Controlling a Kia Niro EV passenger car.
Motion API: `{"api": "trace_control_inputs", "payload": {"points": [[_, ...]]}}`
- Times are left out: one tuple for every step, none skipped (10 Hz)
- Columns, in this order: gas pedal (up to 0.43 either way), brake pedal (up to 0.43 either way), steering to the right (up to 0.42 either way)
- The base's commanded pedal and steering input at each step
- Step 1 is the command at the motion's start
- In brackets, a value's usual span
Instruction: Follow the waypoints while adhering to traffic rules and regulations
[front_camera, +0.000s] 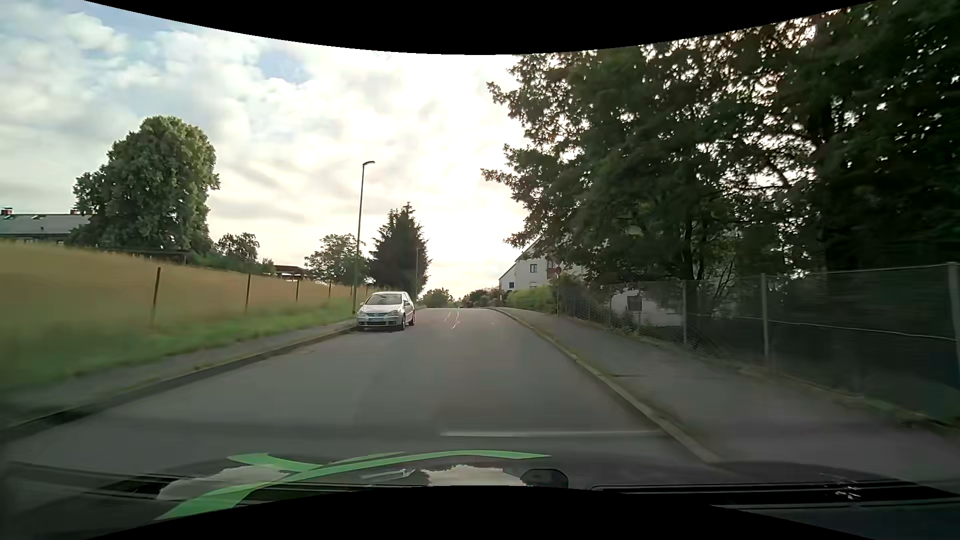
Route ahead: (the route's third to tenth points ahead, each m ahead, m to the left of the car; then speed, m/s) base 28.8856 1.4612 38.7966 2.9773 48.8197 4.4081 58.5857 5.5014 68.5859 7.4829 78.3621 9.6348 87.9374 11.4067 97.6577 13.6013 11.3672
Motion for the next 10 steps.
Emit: {"api": "trace_control_inputs", "payload": {"points": [[0.189,0.000,-0.013],[0.189,0.000,-0.015],[0.189,0.000,-0.016],[0.189,0.000,-0.017],[0.189,0.000,-0.016],[0.189,0.000,-0.017],[0.189,0.000,-0.018],[0.189,0.000,-0.016],[0.189,0.000,-0.015],[0.189,0.000,-0.015]]}}
